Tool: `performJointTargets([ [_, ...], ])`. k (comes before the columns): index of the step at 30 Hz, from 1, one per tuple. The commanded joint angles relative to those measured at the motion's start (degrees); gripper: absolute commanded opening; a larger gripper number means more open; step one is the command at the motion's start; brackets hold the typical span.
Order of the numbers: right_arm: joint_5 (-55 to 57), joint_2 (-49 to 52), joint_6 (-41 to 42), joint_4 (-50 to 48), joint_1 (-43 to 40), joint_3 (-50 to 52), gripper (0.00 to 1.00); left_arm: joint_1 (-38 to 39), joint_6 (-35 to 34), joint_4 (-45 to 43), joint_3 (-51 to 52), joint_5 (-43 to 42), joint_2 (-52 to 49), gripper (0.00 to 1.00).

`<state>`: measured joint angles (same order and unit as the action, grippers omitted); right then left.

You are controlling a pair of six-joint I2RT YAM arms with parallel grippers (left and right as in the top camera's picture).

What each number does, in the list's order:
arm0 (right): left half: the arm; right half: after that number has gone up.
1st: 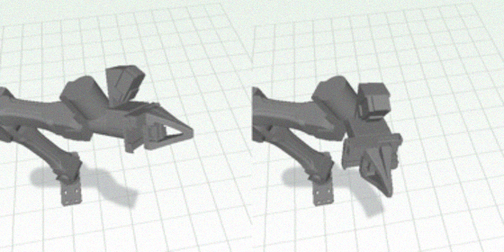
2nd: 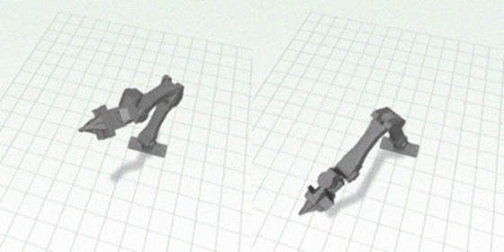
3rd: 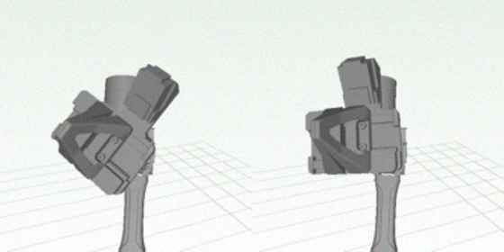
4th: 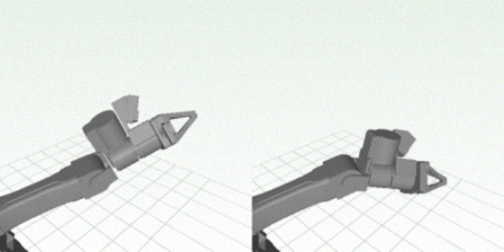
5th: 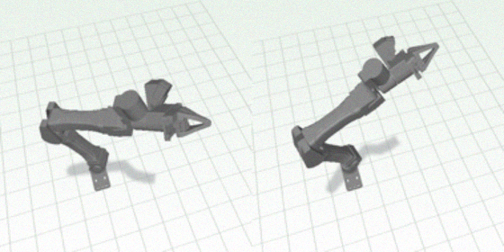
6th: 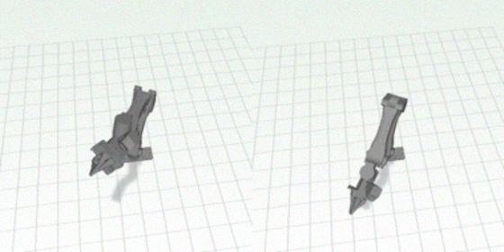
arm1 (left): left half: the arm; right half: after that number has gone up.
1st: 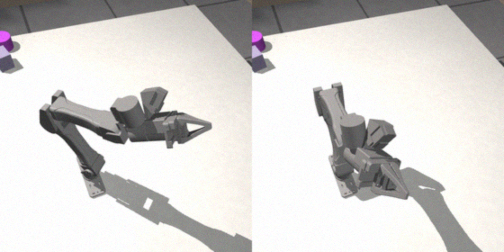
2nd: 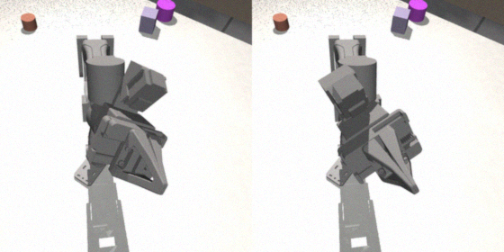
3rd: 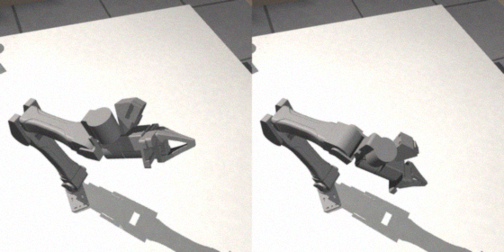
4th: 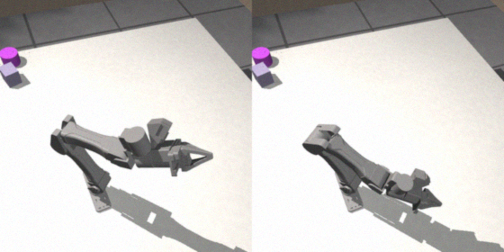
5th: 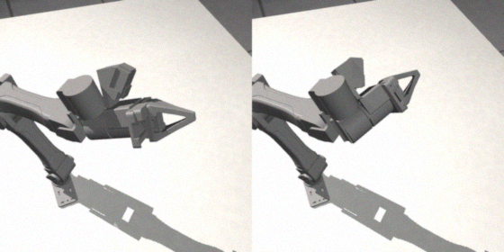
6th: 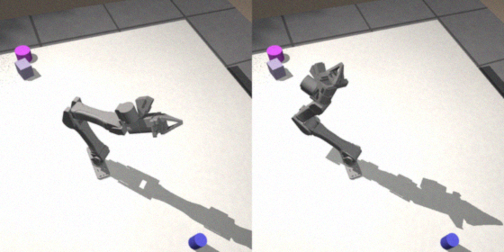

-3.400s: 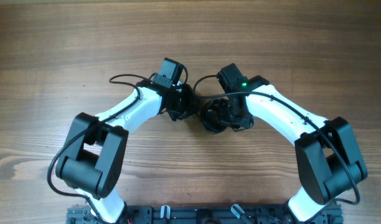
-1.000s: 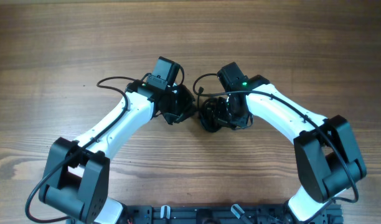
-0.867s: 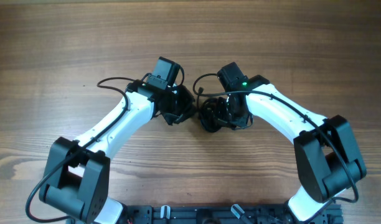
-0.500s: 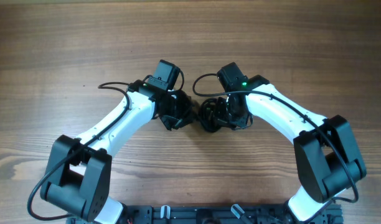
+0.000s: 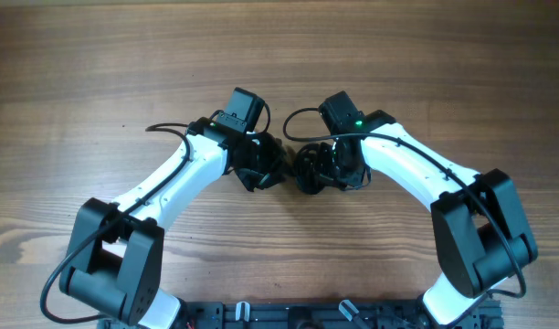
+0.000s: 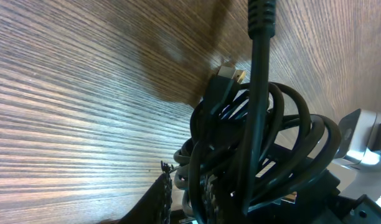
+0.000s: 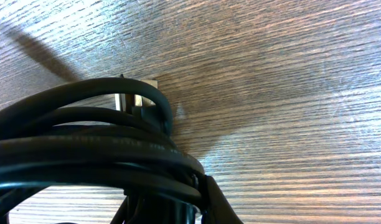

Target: Untangle cables

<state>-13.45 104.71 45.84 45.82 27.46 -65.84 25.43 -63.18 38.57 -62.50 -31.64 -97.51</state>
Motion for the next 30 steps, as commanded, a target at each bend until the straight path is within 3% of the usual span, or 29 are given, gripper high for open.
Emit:
performJointTargets([
  [1, -1.0, 0.8, 0.6, -0.3, 0.0, -1.2, 0.05, 0.2, -1.7, -0.9, 0.7, -1.9, -0.7, 0.20],
  [15, -1.0, 0.8, 0.7, -0.5, 0.0, -1.2, 0.05, 3.1, -4.8, -2.5, 0.7, 0.3, -1.6, 0.19],
  [21, -1.2, 0.8, 0.6, -0.5, 0.0, -1.2, 0.04, 3.2, -4.8, -3.8, 0.7, 0.2, -1.9, 0.04],
  [24, -1.2, 0.8, 0.4, -0.5, 0.0, -1.2, 0.04, 3.1, -4.8, -4.4, 0.7, 0.1, -1.9, 0.04],
  [30, -1.2, 0.8, -2.3, -0.5, 0.0, -1.2, 0.05, -0.5, -4.6, -8.6, 0.7, -10.3, -1.9, 0.04],
])
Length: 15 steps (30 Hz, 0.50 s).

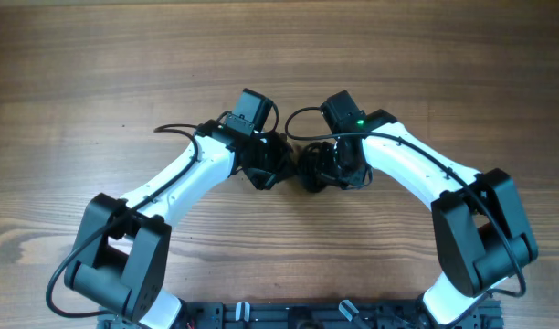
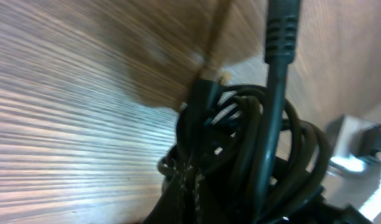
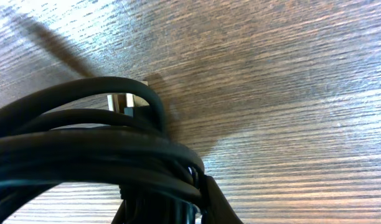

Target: Untangle cables

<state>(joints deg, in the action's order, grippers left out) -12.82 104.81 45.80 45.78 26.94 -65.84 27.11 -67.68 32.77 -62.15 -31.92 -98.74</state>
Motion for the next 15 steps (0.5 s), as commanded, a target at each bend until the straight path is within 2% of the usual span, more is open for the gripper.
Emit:
performJointTargets([
  [1, -1.6, 0.7, -2.4, -0.3, 0.5, -1.2, 0.05, -3.4, -0.1, -3.7, 0.3, -12.6, -0.7, 0.04],
  [7, 1.3, 0.7, -2.4, 0.4, 0.5, -1.2, 0.04, -10.3, 3.1, -5.3, 0.3, -25.0, -0.7, 0.04],
  [15, 5.2, 0.7, -2.4, 1.4, 0.5, -1.2, 0.05, -17.4, 4.5, -5.2, 0.3, -35.2, -0.7, 0.04],
])
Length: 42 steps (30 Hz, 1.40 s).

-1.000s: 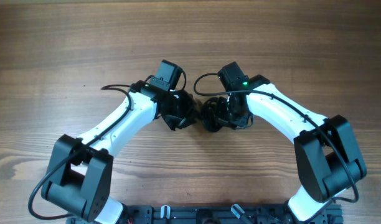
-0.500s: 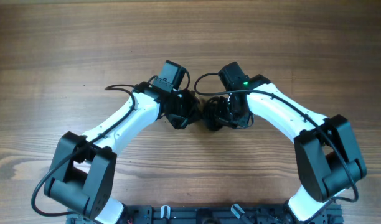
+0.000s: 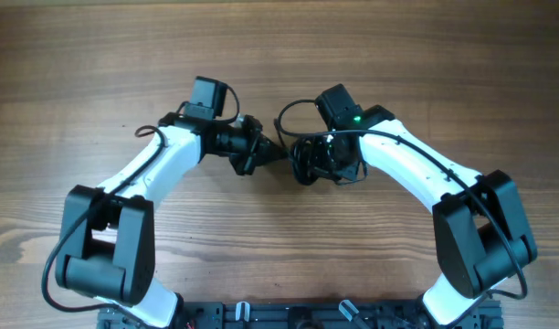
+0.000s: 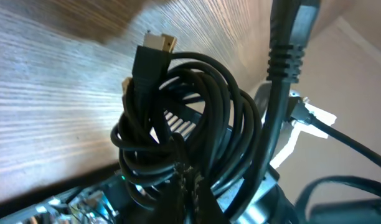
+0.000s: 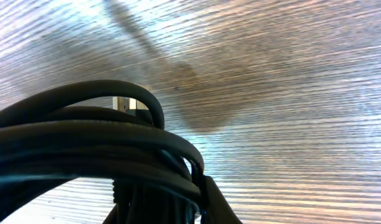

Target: Untangle cables

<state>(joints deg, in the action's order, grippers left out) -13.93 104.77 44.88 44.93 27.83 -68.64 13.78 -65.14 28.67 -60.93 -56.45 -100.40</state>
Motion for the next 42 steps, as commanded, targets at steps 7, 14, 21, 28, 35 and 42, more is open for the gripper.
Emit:
performJointTargets([
  [7, 8.1, 0.8, -8.9, 2.5, -0.4, 1.6, 0.05, -7.6, 3.5, -0.8, -0.9, -11.7, 1.0, 0.04],
  [14, 9.0, 0.7, -21.4, 2.6, -0.4, 1.4, 0.04, -8.2, 3.5, -0.8, -0.9, -11.7, 1.0, 0.04],
  [21, -0.9, -2.9, -34.3, 10.0, -1.6, -6.8, 0.09, -7.9, 7.0, 0.4, -0.9, -10.8, 1.0, 0.04],
  [28, -4.4, -5.4, -35.8, 11.1, -1.6, -10.1, 0.27, -5.7, 9.5, 8.0, -0.9, 1.7, 1.0, 0.04],
  [35, -4.6, -5.4, -37.2, 11.1, -1.6, -9.3, 0.20, -2.7, 13.9, 8.2, -0.9, 14.1, 1.0, 0.05],
  [42, -17.8, -5.4, -34.8, 11.9, -1.4, -7.1, 0.27, -2.6, 26.2, 11.3, -0.9, 25.6, 1.0, 0.04],
])
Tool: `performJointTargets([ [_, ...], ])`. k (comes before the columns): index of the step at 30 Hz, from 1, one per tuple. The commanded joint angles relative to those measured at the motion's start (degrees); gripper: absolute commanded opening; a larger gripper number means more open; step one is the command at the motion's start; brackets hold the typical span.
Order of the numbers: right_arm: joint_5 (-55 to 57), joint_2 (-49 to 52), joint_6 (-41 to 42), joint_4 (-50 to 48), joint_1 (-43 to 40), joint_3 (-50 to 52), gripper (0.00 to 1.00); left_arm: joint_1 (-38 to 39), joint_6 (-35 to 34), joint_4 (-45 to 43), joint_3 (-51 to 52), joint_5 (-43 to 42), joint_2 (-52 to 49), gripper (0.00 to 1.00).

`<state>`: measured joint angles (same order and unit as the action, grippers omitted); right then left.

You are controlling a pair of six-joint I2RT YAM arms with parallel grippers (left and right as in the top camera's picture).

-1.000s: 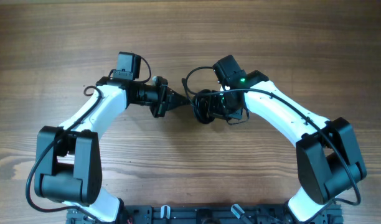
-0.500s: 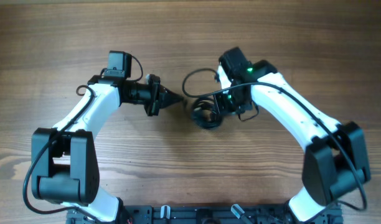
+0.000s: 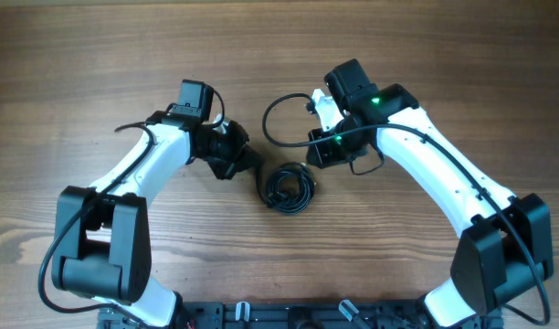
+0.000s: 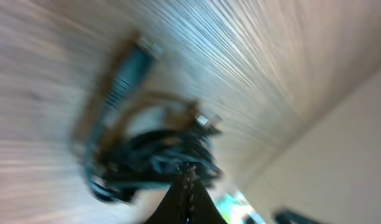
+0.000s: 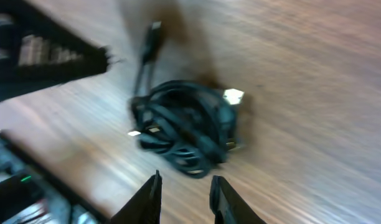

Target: Untangle cables

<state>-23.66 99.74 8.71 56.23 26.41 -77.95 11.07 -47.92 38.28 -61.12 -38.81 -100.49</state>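
Observation:
The black cable bundle (image 3: 289,187) lies coiled on the wooden table (image 3: 426,55), between and a little in front of the two grippers. In the right wrist view the cable bundle (image 5: 184,127) shows a light connector (image 5: 234,95) and one plug end (image 5: 154,28) sticking out. My right gripper (image 3: 321,151) is open above it, and the right gripper (image 5: 185,194) has nothing between its fingers. My left gripper (image 3: 241,163) sits just left of the bundle. In its blurred wrist view the left gripper (image 4: 187,180) is shut, with its tip at the bundle (image 4: 153,155). Whether it pinches a strand is unclear.
A thin black lead (image 3: 275,114) loops off the right wrist over the table, and another lead (image 3: 138,128) trails from the left wrist. Both arm bases stand at the near edge. Bare wood stretches to the far side and to both ends.
My right gripper was shut on the bundle; now it is open and farther back-right, and the bundle lies on the table. The left gripper has shifted slightly to the left.
Both grippers were close together at the bundle, with the right one shut on it. It was much the same a second later. Then the left gripper stood farther left while the right still held the coil. Now the coil rests on the table, released by the right.

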Motion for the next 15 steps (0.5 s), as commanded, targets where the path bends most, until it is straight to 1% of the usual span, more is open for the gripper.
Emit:
performJointTargets([
  [1, -8.1, -0.3, 3.8, 0.7, 0.1, 3.4, 0.27, 0.1, 11.2, 2.5, -0.7, 8.1, 1.0, 0.05],
  [3, -8.1, -0.3, 9.2, 0.4, 0.3, 6.8, 0.22, 0.1, 15.1, 4.0, -0.7, 8.0, 1.0, 0.07],
  [7, -8.9, -0.3, 18.0, -1.1, 0.9, 14.1, 0.15, 1.2, 19.5, 5.3, -0.7, 8.0, 1.0, 0.08],
  [9, -10.7, -0.3, 20.1, -2.5, 1.3, 17.1, 0.12, 2.4, 20.6, 4.8, -0.7, 8.0, 1.0, 0.08],
  [12, -14.0, -0.3, 20.3, -5.3, 2.0, 20.7, 0.11, 4.6, 20.5, 2.7, -0.7, 8.5, 1.0, 0.08],
  [15, -13.7, -0.3, 24.1, -10.1, 2.6, 22.9, 0.10, 7.6, 20.5, 0.0, -0.7, 9.2, 1.0, 0.08],
])
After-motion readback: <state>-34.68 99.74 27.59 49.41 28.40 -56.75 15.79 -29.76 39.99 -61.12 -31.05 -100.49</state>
